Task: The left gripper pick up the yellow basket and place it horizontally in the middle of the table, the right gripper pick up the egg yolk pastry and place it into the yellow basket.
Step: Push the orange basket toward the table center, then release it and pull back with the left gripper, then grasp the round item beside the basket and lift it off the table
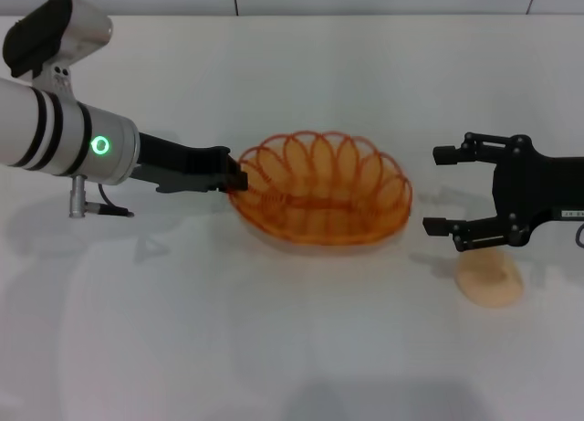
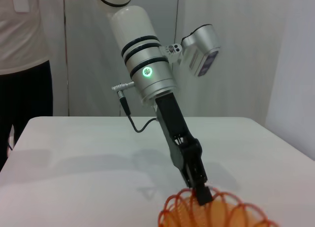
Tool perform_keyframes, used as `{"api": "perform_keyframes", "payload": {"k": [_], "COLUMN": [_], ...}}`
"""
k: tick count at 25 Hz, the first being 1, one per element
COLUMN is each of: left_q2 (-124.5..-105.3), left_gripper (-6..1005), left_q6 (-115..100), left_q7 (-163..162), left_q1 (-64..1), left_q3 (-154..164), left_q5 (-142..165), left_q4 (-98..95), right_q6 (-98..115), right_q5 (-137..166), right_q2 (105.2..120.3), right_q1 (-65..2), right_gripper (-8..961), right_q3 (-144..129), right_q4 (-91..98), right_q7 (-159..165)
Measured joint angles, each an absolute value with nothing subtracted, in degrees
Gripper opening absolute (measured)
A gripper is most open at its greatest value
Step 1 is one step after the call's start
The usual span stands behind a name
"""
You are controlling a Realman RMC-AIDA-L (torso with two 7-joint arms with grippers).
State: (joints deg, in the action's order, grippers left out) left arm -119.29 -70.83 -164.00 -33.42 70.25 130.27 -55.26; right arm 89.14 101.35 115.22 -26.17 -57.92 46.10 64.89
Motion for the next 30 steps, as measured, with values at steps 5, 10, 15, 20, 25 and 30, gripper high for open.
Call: {"api": "perform_keyframes", "payload": {"k": [5,10,15,20,25,30], "left_q2": [-119.19,-118.74,-118.39,-118.83,-119.25,-119.33], "left_gripper": [113,284,512,746,848,853], "left_q6": [-71.0,-73.0,-75.8,-75.9,-74.8,-74.2], "left_q7": [-165.1,-165.1,-161.5,-153.8,-133.5,-118.9], "left_q1": [-33.5,-33.7,-31.6,-28.3,-23.0,-19.8], "left_q3": [70.3,70.0,69.8,69.9,70.0,69.3], "left_q5": [130.6,131.2,132.7,132.5,125.6,120.1], "left_q4": [-54.8,-55.9,-63.9,-70.3,-73.2,-72.4], "right_q6": [88.9,89.0,89.0,89.0,88.9,89.1], "right_q5": [101.0,101.0,100.9,100.5,100.3,100.3], "right_q2": [115.22,115.22,115.28,115.27,115.04,114.95], "right_q1": [-26.3,-26.3,-26.2,-26.0,-25.5,-25.1], "right_gripper": [869,869,869,869,869,869], "right_q3": [-57.8,-57.7,-57.4,-57.3,-56.7,-55.8], "right_q4": [46.3,46.6,46.6,46.6,46.7,46.8], "right_q7": [64.5,64.4,64.6,65.6,66.1,67.3]}}
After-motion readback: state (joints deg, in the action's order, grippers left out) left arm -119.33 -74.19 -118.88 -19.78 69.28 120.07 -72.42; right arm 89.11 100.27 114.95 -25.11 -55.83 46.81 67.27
